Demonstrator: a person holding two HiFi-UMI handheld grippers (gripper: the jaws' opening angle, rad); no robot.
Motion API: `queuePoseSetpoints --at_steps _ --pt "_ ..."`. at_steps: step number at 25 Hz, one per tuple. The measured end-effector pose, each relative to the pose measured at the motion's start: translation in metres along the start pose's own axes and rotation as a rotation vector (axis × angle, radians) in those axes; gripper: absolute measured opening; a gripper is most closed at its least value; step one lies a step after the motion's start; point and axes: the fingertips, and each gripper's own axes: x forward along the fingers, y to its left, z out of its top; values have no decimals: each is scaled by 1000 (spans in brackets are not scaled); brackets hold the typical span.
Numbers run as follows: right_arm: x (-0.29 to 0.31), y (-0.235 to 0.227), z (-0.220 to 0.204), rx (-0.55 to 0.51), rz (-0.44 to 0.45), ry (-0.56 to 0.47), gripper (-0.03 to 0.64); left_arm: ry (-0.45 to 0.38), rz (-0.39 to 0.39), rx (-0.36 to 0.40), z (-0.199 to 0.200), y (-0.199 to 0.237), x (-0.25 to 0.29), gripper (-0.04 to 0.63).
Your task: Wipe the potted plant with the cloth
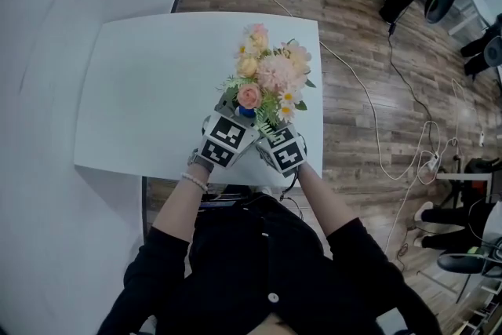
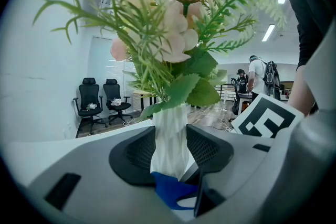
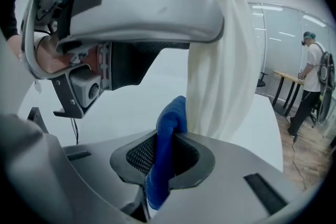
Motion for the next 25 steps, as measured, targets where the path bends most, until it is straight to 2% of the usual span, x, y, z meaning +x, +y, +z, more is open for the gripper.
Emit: queuePoseSetpoints --at_steps 15,25 --pt "-49 -2 36 10 -84 -182 77 -20 15 -2 -1 4 0 196" --pt "-67 -31 13 125 -139 -196 77 -8 17 -12 -4 4 1 196"
